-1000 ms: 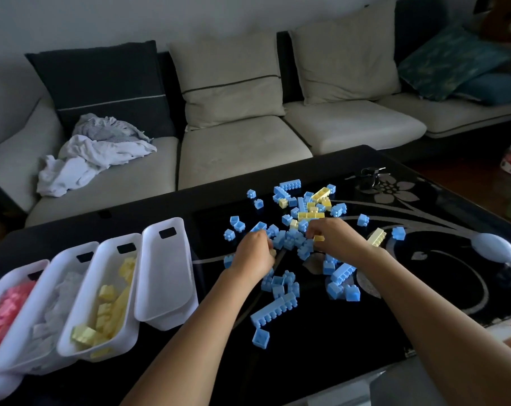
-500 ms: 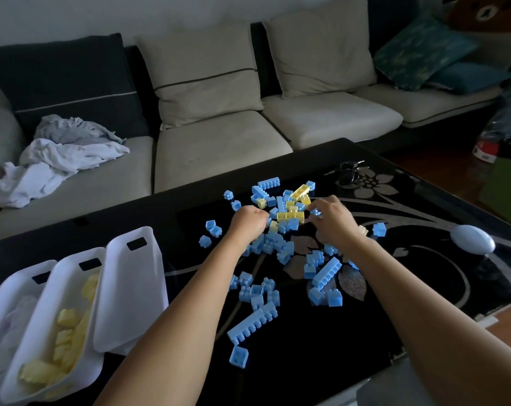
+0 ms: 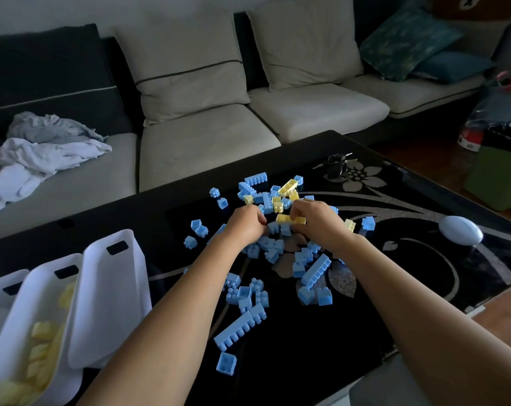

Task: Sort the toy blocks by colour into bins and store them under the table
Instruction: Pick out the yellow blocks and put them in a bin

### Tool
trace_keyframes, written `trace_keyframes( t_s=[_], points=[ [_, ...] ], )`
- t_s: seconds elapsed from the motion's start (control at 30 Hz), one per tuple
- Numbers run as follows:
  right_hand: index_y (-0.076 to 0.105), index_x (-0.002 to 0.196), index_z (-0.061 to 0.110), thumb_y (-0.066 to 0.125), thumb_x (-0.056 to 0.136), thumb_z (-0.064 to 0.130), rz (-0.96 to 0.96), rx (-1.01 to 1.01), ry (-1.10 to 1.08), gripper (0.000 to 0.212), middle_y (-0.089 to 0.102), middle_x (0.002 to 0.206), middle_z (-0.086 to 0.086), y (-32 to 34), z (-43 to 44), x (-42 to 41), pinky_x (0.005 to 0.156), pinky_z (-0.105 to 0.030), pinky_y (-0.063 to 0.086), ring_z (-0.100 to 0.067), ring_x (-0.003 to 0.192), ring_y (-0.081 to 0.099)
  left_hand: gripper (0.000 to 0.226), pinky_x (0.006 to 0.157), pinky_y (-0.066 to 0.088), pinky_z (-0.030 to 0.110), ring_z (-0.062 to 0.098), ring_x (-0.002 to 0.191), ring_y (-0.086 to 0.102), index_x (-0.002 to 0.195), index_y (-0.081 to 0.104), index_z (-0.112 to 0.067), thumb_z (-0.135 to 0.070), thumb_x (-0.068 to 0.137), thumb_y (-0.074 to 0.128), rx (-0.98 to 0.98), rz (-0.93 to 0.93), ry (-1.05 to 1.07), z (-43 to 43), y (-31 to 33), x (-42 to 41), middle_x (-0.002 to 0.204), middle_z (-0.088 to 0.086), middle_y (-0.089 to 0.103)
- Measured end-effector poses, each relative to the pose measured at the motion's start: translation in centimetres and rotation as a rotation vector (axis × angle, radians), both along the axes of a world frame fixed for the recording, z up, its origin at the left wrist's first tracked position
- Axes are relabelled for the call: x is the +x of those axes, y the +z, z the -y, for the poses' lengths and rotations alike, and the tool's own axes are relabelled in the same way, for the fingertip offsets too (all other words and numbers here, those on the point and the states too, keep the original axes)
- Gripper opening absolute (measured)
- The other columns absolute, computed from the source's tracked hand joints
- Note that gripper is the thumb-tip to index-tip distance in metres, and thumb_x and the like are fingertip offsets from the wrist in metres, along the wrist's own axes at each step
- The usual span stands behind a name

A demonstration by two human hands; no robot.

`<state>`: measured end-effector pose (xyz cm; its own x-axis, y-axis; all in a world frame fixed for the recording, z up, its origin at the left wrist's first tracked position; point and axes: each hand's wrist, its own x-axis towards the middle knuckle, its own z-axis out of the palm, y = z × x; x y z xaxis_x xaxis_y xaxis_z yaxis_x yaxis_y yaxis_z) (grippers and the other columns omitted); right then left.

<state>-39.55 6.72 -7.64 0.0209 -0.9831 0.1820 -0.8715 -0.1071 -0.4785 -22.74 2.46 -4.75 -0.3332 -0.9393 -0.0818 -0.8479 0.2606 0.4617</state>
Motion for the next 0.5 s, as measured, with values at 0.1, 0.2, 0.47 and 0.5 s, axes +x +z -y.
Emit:
trace_keyframes(
  t_s=[0.1,0.2,0.47,0.5],
  points=[
    [0.056,0.106,0.012,0.065,0.085,0.013,0.077,-0.045,-0.043,0.023,0.059,0.107,-0.003,0.5,-0.1,0.1,0.070,-0.028,0.044,-0.022,0.094,0.058,0.020,0.077,0.042,0.027,0.018,0.096,0.058,0.107,0.064,-0.011,-0.023,0.095,0.053,0.053,-0.152,0.053,0.8,0.2,0.7,0.111,0.006,0.060],
    [0.049,0.124,0.011,0.053,0.091,0.011,0.321,0.014,-0.189,0.033,0.049,0.118,-0.006,1.8,0.2,-0.5,0.065,-0.023,0.040,-0.019,0.090,0.052,0.022,0.058,0.038,0.025,0.012,0.061,0.044,0.100,0.065,-0.014,-0.022,0.099,0.044,0.125,-0.339,0.203,2.4,0.3,1.2,0.093,-0.001,0.057],
    [0.048,0.101,0.015,0.054,0.086,0.011,0.154,0.137,-0.260,0.016,0.045,0.092,0.001,3.9,-1.7,-4.8,0.052,-0.022,0.033,-0.012,0.074,0.046,0.018,0.073,0.043,0.027,0.019,0.090,0.059,0.104,0.064,-0.015,-0.026,0.091,0.061,-0.143,-0.109,0.262,6.3,-0.4,1.9,0.095,-0.005,0.055],
    [0.047,0.098,0.014,0.057,0.086,0.012,0.128,0.147,-0.258,0.015,0.045,0.090,0.002,4.0,-2.0,-5.0,0.051,-0.021,0.033,-0.011,0.070,0.045,0.026,0.072,0.043,0.028,0.021,0.093,0.061,0.112,0.062,-0.015,-0.029,0.090,0.062,-0.152,-0.072,0.237,6.5,-0.4,1.6,0.099,-0.004,0.058]
  ],
)
